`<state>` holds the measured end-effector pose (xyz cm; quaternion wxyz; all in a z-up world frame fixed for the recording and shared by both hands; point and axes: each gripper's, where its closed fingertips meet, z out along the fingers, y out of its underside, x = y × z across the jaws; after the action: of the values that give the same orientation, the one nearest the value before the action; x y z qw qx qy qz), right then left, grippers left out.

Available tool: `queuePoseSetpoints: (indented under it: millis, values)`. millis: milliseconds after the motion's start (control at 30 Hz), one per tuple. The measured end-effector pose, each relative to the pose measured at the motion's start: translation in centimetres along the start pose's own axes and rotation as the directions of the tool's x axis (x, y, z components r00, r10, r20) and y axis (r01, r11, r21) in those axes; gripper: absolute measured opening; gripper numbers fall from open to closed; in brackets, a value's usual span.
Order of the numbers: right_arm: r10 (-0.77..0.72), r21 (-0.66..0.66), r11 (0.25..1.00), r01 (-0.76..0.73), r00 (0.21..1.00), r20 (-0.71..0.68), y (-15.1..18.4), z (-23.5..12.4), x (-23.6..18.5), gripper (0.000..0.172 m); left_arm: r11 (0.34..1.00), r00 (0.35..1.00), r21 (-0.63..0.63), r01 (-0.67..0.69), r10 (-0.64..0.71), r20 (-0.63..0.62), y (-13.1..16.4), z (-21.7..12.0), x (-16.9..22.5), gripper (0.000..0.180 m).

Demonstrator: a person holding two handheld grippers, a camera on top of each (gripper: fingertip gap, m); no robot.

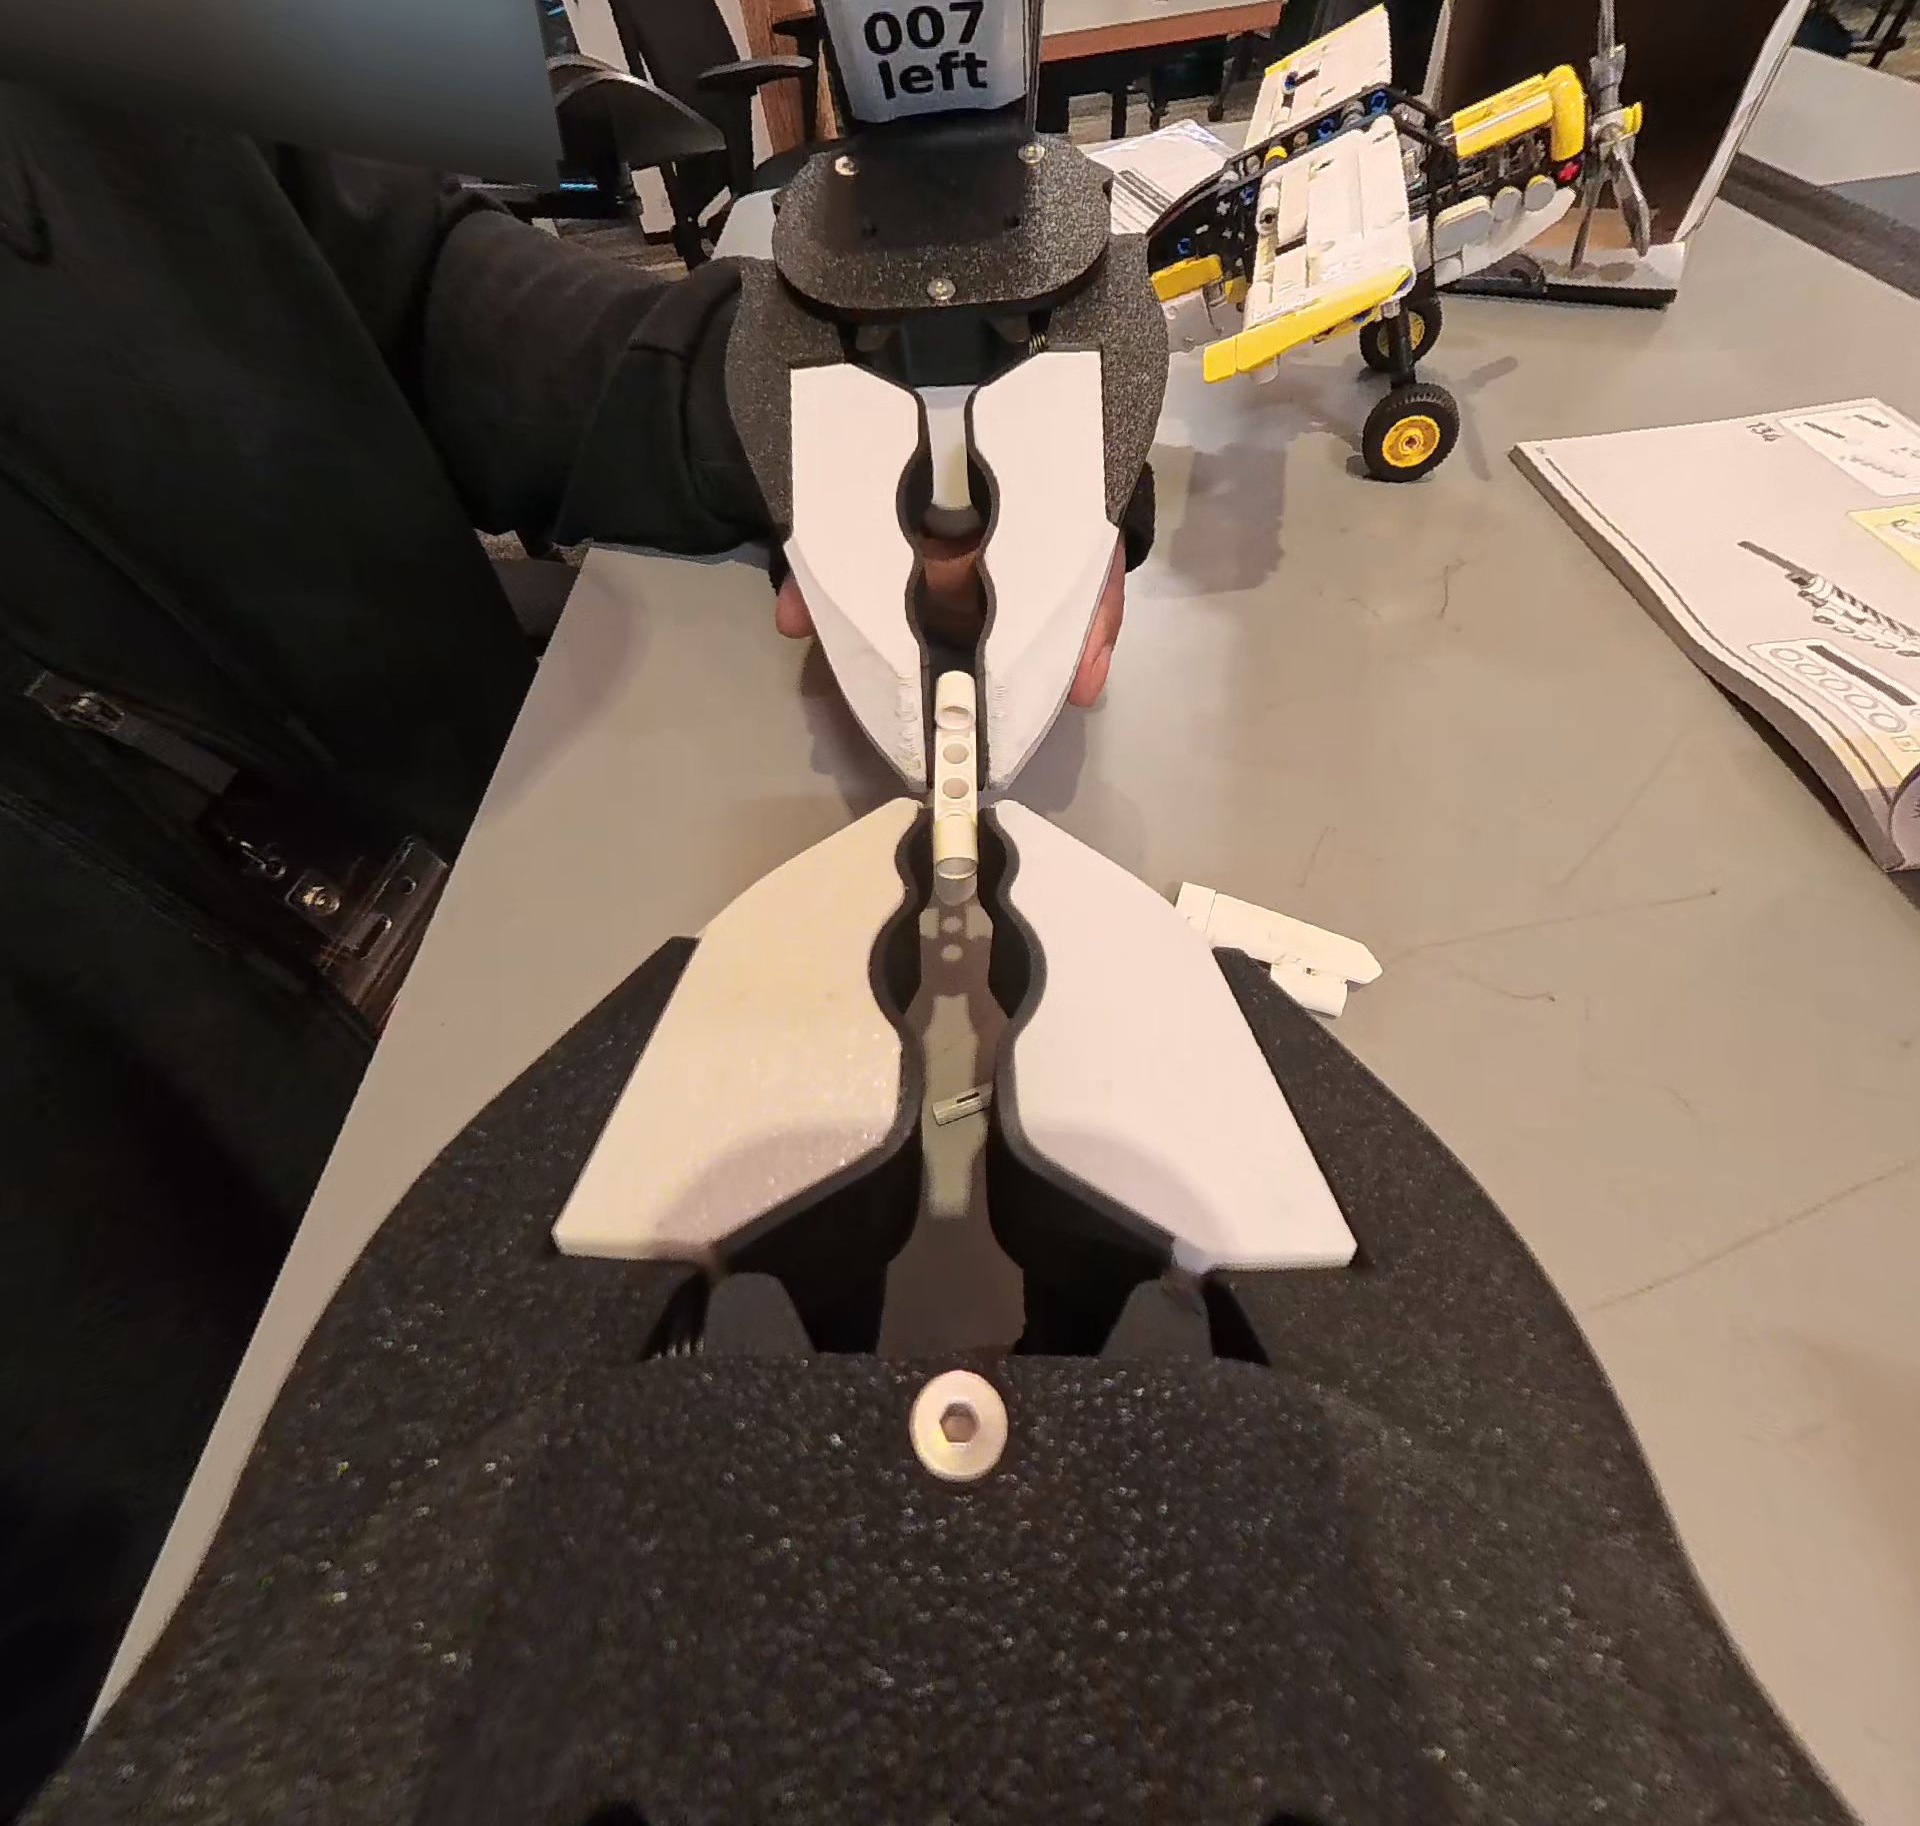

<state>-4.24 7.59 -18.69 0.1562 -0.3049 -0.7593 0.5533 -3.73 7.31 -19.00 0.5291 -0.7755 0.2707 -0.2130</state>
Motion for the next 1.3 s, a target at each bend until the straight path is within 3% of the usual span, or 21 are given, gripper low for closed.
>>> queuePoseSetpoints:
  millis: [700,1300]
  values:
    - [0.031,-0.131,0.99,-0.046,0.993,-0.113,2.3,-1.7,1.1,0.018,0.996,0.998,-0.075,0.039,-0.036,0.047,1.1,0.0,-1.1,0.008]
    - [0.017,-0.462,0.877,-0.129,0.971,-0.239,7.0,-1.2,0.4,0.022,0.978,0.994,-0.208,0.008,0.015,0.108,2.8,0.6,-1.4,0.008]
